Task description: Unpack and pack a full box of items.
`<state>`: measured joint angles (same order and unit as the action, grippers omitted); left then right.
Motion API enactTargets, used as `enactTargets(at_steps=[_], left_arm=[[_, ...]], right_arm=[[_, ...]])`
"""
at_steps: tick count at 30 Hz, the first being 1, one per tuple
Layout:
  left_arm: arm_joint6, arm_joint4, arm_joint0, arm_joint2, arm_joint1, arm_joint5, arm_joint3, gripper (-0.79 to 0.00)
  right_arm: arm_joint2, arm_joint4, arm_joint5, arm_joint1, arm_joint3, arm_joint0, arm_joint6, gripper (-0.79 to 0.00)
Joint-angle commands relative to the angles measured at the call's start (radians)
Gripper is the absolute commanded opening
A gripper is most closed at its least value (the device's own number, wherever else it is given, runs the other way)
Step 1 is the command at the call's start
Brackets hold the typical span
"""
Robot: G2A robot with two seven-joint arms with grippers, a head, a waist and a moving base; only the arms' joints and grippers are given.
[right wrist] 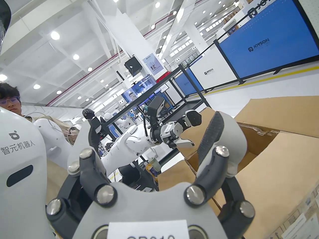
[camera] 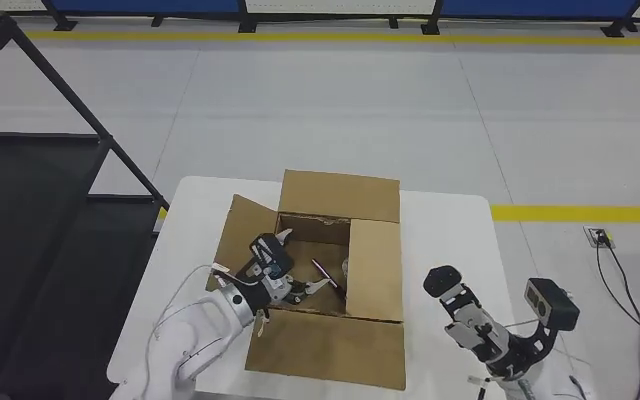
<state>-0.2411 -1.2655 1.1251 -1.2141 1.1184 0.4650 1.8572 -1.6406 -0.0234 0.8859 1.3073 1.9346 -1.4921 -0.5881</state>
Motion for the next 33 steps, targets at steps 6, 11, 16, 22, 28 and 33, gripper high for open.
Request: enactTargets(at_steps=[6, 11, 16, 22, 28, 33], left_arm=[[-0.041, 0.122, -0.015, 0.035, 0.010, 0.003, -0.057, 0.000], [-0.143, 0.297, -0.117, 0.126, 0.034, 0.037, -0.187, 0.000], [-0.243, 0.493, -0.211, 0.201, 0.063, 0.004, -0.319, 0.000], [-0.398, 0.830, -0.305, 0.261, 0.091, 0.079, -0.484, 0.000], [-0.484, 1.020, -0.389, 0.325, 0.122, 0.088, -0.615, 0.000], [-0.526, 1.122, -0.435, 0.367, 0.145, 0.119, -0.688, 0.000]], right_arm=[[-0.003, -0.026, 0.006, -0.004, 0.029, 0.005, 0.020, 0.000], [-0.011, -0.042, -0.005, -0.012, 0.030, 0.007, 0.021, 0.000], [-0.031, -0.041, -0.003, -0.020, 0.015, -0.002, 0.038, 0.000], [-0.057, -0.026, 0.000, -0.031, 0.008, -0.022, 0.047, 0.000], [-0.062, -0.026, -0.001, -0.039, 0.010, -0.028, 0.057, 0.000], [-0.059, -0.034, -0.006, -0.044, 0.009, -0.028, 0.070, 0.000]])
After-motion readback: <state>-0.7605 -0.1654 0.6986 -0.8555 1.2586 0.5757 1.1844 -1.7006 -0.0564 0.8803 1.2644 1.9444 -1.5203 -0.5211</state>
